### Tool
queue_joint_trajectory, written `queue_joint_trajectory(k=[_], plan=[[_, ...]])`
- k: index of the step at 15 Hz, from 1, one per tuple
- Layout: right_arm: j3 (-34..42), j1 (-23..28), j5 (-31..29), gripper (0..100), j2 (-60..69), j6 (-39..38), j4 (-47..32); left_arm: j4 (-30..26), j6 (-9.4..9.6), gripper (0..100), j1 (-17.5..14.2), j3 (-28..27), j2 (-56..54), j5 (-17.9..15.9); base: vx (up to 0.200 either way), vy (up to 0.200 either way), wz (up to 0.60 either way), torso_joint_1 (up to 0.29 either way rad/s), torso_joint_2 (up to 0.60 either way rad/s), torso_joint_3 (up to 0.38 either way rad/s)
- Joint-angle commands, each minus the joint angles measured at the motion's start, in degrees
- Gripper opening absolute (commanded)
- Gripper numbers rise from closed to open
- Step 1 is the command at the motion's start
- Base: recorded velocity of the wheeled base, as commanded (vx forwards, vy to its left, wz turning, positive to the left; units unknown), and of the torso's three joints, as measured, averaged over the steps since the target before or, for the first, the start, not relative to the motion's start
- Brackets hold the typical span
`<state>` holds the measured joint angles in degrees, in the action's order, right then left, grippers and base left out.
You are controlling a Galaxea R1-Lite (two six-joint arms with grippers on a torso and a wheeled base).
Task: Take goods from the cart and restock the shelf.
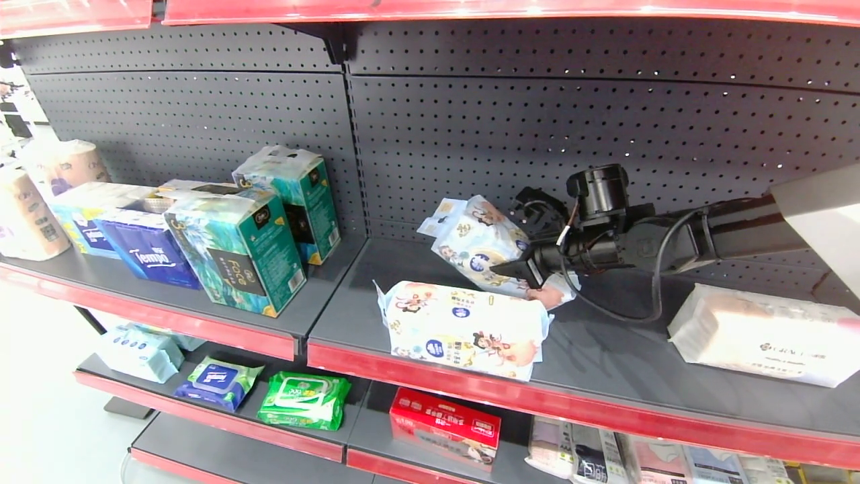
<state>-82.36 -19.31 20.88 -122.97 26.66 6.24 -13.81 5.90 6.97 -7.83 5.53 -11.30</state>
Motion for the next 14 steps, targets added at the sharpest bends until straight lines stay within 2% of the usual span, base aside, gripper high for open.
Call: queue_joint_trajectory(k=[1, 3, 4, 14], plan=[[-0.26, -0.73, -0.14, 0, -0.52, -0.03, 0.09, 0.01, -0.1, 100, -0.03, 0.0, 0.09, -0.04, 0.0, 0.0, 0.0, 0.0, 0.0, 0.0], [-1.58, -0.73, -0.4, 0, -1.31, -0.12, 0.09, 0.01, -0.1, 100, -0.03, 0.0, 0.09, -0.04, 0.0, 0.0, 0.0, 0.0, 0.0, 0.0], [-1.84, -0.73, -0.4, 100, -1.49, -0.21, 0.09, 0.1, -0.19, 100, -0.03, 0.0, 0.09, -0.04, 0.0, 0.0, 0.0, 0.0, 0.0, 0.0], [0.8, 1.38, -0.84, 100, -1.05, -0.47, 0.61, 0.1, -0.54, 100, -0.03, 0.0, 0.09, -0.04, 0.0, 0.0, 0.0, 0.0, 0.0, 0.0]])
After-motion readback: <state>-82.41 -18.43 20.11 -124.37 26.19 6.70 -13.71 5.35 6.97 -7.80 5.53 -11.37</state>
